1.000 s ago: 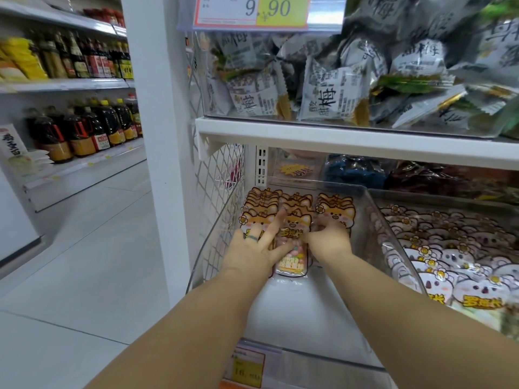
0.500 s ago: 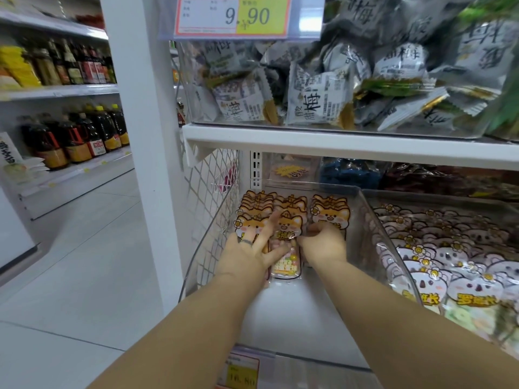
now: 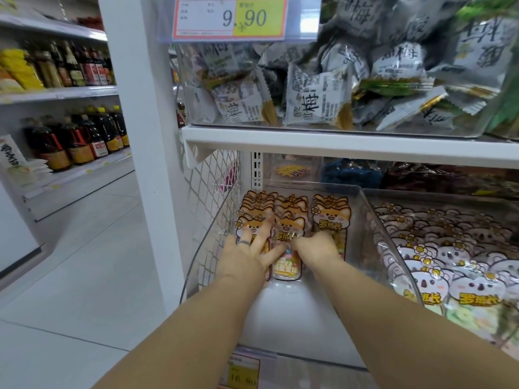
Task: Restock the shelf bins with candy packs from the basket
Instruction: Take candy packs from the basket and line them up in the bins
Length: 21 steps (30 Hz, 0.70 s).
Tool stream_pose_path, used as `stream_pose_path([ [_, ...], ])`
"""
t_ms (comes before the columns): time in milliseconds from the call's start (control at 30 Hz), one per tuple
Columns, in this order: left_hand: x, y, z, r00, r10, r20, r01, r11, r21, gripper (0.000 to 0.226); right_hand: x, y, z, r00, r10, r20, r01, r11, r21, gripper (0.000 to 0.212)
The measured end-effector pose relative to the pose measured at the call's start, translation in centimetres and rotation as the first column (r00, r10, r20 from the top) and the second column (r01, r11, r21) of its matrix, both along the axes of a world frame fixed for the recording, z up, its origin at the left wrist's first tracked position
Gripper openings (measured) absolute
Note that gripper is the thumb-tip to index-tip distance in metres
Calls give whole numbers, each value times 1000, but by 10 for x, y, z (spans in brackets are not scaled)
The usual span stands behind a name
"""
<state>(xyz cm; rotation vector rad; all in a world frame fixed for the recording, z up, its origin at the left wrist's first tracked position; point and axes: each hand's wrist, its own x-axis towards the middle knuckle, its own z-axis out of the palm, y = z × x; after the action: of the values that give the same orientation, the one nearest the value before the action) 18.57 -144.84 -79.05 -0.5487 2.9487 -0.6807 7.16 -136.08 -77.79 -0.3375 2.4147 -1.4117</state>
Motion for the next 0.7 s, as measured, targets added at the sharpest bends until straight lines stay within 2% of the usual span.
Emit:
stream_pose_path([
  [167,1,0,2,1000,8,19,-9,1000,3,79,-1,1,-4,998,68,9,-68,996,59,9],
  [267,0,1,3,1000,15,12,-15,1000,-4,83,-3,8,-12,999,-48,-20,49,998,39,10],
  [333,-1,2,5,1000,26,14,-26,1000,-12,86,-5,12,-12,988,-141,-65,142,990,21,21],
  [533,-4,0,7,998,-9,-68,8,1000,-15,81,-4,9,-14,990,-58,-125,72,991,109,51],
  [700,-2,0,7,990,29,-141,-24,999,35,68,5,10,-12,942,-142,-304,175,981,83,64],
])
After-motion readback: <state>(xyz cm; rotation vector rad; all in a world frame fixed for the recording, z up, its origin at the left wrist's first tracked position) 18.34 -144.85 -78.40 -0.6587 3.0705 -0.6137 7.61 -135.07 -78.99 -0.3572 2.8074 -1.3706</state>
